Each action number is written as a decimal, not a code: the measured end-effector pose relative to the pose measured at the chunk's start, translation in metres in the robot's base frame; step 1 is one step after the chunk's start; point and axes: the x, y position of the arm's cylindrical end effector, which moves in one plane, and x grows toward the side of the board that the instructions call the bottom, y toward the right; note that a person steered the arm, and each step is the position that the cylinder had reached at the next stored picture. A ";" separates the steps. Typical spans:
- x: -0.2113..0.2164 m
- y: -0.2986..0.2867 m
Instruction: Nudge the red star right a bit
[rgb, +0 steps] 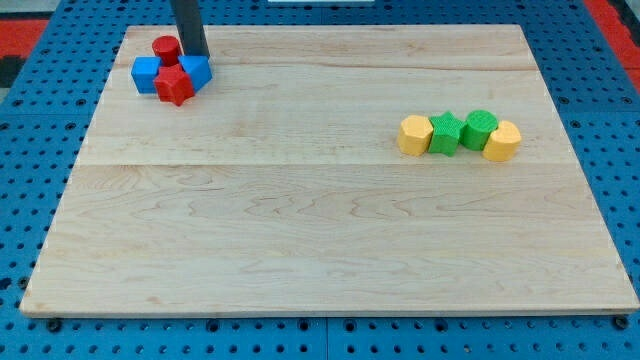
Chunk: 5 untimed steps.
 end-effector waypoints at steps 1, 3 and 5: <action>0.031 0.000; 0.054 0.017; 0.080 0.120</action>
